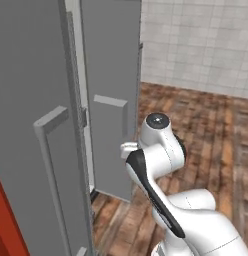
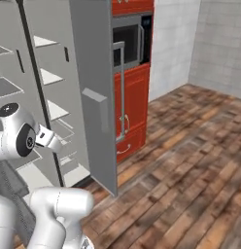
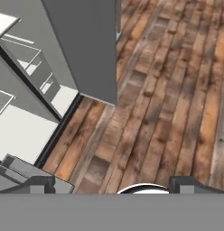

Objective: Gather the bell pepper and tomato from the fridge and place them on a tray on the dining counter. Then gather the chicken drumsticks from the fridge and place them on the other tray.

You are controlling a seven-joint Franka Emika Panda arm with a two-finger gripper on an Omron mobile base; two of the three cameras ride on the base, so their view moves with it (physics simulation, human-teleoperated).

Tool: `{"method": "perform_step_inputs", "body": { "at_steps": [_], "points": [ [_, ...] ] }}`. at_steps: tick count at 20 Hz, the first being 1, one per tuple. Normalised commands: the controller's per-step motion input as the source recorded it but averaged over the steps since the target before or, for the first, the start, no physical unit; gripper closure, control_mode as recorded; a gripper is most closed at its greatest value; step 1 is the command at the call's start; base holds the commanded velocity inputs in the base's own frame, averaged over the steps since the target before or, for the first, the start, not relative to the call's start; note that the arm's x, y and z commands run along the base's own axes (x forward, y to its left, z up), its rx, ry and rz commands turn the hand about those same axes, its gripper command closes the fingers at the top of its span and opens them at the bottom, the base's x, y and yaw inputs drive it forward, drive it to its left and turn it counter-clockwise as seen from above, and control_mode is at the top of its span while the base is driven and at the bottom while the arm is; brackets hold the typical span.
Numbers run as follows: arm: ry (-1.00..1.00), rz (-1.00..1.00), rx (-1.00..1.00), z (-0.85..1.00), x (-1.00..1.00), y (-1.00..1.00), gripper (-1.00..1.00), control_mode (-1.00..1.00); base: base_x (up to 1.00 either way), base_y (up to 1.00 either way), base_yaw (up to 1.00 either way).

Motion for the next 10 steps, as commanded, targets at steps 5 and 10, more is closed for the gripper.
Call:
{"method": "perform_step_inputs", "body": {
  "at_steps": [5, 10],
  "points": [
    [0.00, 0.00, 0.00, 0.00, 0.00, 0.00, -1.00, 1.00, 0.34, -0.54, 0.35],
    [0.00, 0.00, 0.00, 0.00, 0.00, 0.00, -1.00, 1.00, 0.44, -0.38, 0.37]
  ]
}}
